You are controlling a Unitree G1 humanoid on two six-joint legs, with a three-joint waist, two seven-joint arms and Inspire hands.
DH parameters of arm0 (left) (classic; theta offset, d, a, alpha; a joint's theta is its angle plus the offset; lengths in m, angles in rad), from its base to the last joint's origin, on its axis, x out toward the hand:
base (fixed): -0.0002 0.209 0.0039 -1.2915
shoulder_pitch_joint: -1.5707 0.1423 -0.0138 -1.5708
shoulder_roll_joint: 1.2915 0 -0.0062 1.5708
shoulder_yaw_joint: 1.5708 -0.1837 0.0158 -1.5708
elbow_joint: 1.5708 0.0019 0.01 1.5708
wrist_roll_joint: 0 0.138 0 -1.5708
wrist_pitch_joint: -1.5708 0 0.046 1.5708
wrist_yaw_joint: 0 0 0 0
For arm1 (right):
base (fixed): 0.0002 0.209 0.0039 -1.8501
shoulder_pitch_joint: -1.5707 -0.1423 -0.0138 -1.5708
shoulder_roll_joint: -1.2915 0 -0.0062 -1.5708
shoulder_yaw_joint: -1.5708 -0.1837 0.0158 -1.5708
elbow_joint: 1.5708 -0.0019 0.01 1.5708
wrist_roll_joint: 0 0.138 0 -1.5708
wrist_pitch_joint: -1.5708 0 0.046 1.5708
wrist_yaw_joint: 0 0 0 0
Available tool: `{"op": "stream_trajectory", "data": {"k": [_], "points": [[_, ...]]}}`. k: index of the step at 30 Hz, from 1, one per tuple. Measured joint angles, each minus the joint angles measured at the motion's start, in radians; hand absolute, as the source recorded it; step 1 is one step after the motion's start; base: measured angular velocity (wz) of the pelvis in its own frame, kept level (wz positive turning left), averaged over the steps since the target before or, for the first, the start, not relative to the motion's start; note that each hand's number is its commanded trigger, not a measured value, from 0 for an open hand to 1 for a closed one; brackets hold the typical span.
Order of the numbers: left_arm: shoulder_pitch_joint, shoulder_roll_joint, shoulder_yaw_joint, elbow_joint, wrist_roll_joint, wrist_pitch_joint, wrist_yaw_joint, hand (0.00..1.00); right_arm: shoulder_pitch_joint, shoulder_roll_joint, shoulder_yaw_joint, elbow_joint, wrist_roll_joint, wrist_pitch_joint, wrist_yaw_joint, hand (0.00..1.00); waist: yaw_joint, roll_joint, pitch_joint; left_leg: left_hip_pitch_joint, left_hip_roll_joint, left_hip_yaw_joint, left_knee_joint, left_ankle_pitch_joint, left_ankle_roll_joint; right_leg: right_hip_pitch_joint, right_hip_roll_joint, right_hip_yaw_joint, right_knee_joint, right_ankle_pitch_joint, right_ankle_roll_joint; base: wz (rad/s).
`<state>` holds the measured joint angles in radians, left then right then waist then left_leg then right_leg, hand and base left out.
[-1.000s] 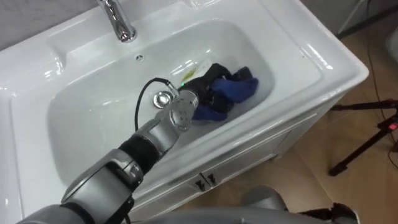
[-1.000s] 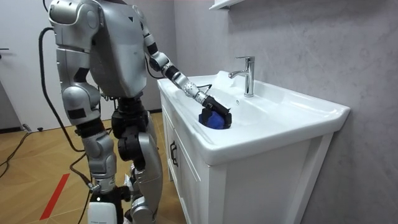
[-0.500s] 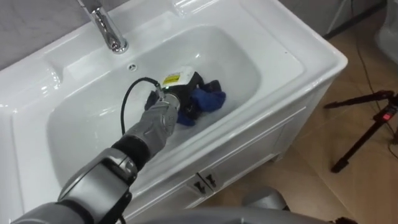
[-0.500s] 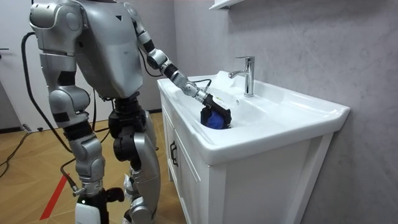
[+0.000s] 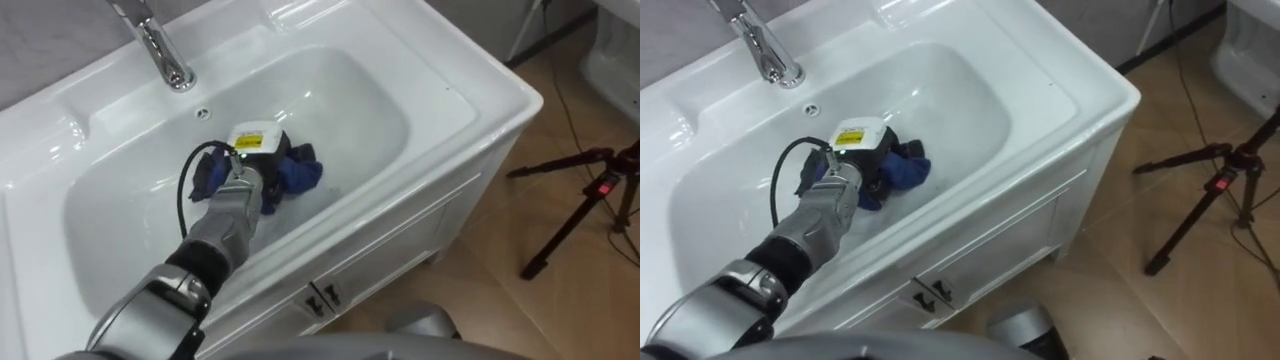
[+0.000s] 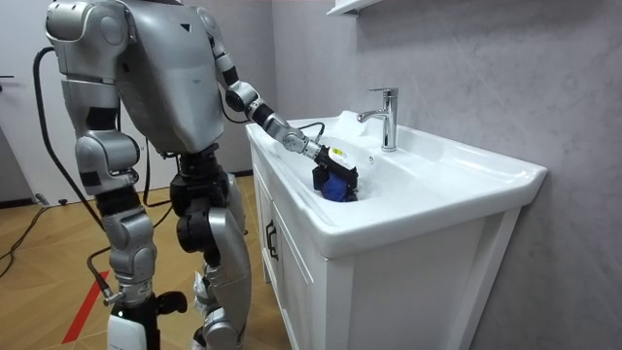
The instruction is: Wipe basin
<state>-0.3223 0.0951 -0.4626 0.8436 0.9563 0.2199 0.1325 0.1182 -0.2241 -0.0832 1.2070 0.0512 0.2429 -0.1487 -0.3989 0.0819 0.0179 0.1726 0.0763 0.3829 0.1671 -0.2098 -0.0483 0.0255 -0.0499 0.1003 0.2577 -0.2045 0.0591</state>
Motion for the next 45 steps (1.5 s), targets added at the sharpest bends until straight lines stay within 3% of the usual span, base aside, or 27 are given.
{"op": "stream_trajectory", "data": {"k": [6, 8, 13, 19, 24, 32, 41, 45], "points": [[0.008, 0.011, 0.029, 0.001, 0.000, 0.024, -0.051, 1.00, 0.003, 0.001, -0.029, -0.003, 0.000, 0.019, -0.009, 0.00, 0.001, 0.009, -0.0060, 0.010, 0.001, -0.002, 0.000, 0.000, 0.000, 0.010, 0.002, 0.005, -0.001, 0.002, -0.001, -0.03], [0.028, 0.021, 0.030, 0.002, 0.000, 0.039, -0.060, 1.00, 0.002, 0.003, -0.030, -0.006, 0.000, 0.020, -0.023, 0.00, -0.001, 0.017, -0.0124, 0.015, 0.001, -0.002, 0.000, 0.000, 0.000, 0.019, 0.002, 0.004, -0.002, 0.002, -0.001, 0.00], [0.064, 0.056, 0.044, 0.008, 0.001, 0.066, -0.064, 1.00, 0.002, 0.004, -0.051, -0.007, -0.008, 0.020, -0.025, 0.00, -0.001, 0.018, -0.0133, 0.030, 0.002, -0.011, 0.000, 0.000, 0.000, 0.041, 0.001, -0.009, -0.004, 0.001, -0.002, 0.07], [0.121, 0.058, 0.137, 0.014, 0.108, 0.084, -0.064, 1.00, 0.006, 0.008, -0.093, -0.005, -0.044, 0.021, -0.034, 0.00, 0.019, 0.018, -0.0128, 0.034, 0.003, -0.035, 0.000, 0.000, 0.000, 0.051, -0.001, -0.026, -0.001, 0.000, -0.003, 0.09], [0.135, 0.058, 0.175, 0.013, 0.129, 0.091, -0.064, 1.00, 0.024, 0.011, -0.096, -0.006, -0.043, 0.029, -0.045, 0.00, 0.065, 0.002, -0.0148, 0.048, 0.003, -0.042, 0.001, 0.000, 0.000, 0.064, -0.002, -0.030, 0.005, -0.005, -0.003, 0.03], [0.141, 0.061, 0.186, -0.021, 0.191, 0.101, -0.063, 1.00, 0.031, 0.028, -0.075, -0.035, -0.044, 0.080, -0.060, 0.00, 0.122, -0.051, -0.0227, 0.050, 0.005, -0.069, -0.002, 0.000, -0.001, 0.080, 0.000, -0.050, -0.002, -0.005, -0.008, 0.07], [0.177, 0.060, 0.185, -0.087, 0.191, 0.109, -0.056, 1.00, 0.029, 0.036, -0.047, -0.051, -0.052, 0.085, -0.085, 0.00, 0.142, -0.051, -0.0232, 0.050, 0.006, -0.105, -0.014, 0.000, -0.008, 0.098, 0.002, -0.080, -0.022, -0.006, -0.013, 0.09], [0.179, 0.056, 0.186, -0.074, 0.121, 0.107, -0.002, 1.00, 0.022, 0.037, -0.035, -0.050, -0.047, 0.076, -0.114, 0.00, 0.159, -0.052, -0.0232, 0.054, 0.006, -0.112, -0.013, 0.000, -0.008, 0.101, 0.002, -0.079, -0.023, -0.007, -0.015, -0.02]]}}
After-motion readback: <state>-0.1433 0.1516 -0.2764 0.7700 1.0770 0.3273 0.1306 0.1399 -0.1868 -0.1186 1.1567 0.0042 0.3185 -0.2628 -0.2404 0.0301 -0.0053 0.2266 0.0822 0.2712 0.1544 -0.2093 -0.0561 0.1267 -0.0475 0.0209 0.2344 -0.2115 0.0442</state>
